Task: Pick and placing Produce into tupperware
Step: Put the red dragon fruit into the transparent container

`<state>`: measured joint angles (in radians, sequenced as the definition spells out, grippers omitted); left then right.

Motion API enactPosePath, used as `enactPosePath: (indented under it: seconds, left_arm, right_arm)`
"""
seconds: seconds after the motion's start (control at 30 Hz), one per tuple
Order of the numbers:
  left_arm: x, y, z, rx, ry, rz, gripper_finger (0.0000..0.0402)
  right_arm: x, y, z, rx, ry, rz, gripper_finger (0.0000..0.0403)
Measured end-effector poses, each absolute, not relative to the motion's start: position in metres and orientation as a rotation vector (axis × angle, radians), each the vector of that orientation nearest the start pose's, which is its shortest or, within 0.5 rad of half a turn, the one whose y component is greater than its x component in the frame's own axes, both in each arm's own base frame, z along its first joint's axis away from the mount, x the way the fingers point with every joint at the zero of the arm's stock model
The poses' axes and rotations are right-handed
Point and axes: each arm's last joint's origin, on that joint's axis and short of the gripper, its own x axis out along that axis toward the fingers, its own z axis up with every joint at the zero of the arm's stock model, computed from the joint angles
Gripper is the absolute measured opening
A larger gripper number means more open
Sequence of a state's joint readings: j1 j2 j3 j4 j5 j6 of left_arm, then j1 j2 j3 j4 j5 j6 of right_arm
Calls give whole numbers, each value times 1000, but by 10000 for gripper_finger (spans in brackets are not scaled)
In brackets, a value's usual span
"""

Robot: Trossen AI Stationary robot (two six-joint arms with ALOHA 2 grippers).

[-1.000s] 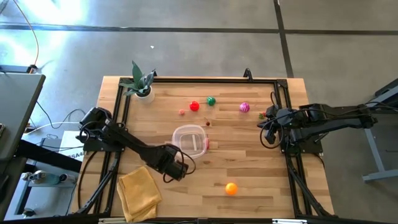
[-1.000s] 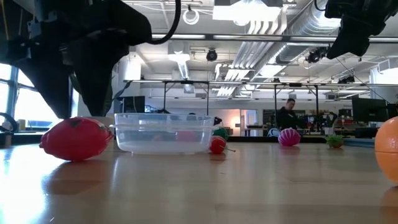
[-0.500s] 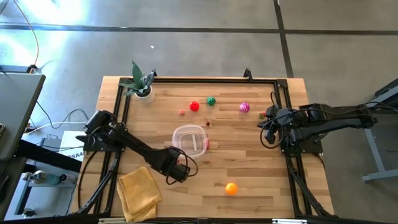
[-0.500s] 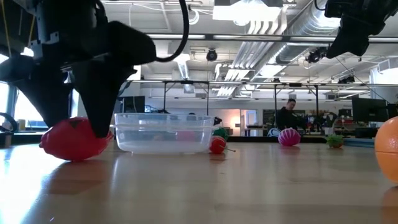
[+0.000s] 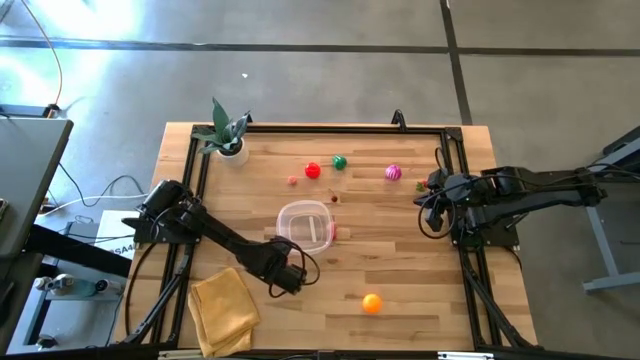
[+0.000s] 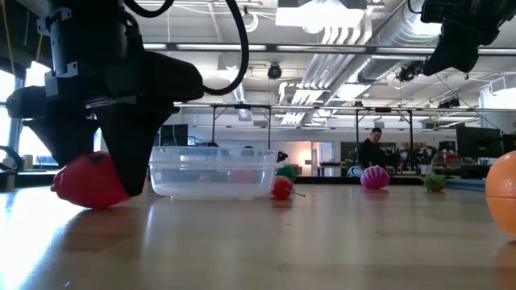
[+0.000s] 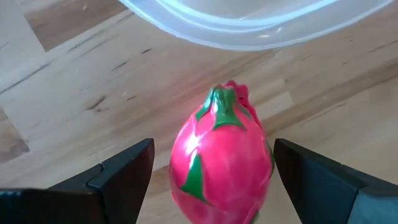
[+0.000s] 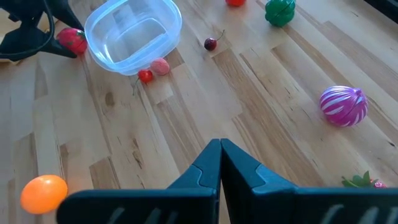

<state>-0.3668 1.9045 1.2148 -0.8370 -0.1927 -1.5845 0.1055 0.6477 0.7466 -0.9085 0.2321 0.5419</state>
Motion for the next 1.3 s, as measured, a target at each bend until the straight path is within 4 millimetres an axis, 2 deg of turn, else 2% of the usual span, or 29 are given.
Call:
enactPosePath:
  seconds: [0.17,0.7,1.1,1.3]
  left_arm:
    - [317,-116,147,-855,1167,975,310]
    - [317,-116,147,-875,1157,995,218]
    - [317,-116,149,-876,1156,993,232]
    - [311,-115,170,-894,1107,972,213]
  right_arm:
    - [114,5,277,376,742,-331,0]
    - [114,5,277,376,742,-331,0]
    - [114,5,277,376,742,-331,0]
    - [114,5,277,376,742,-331,0]
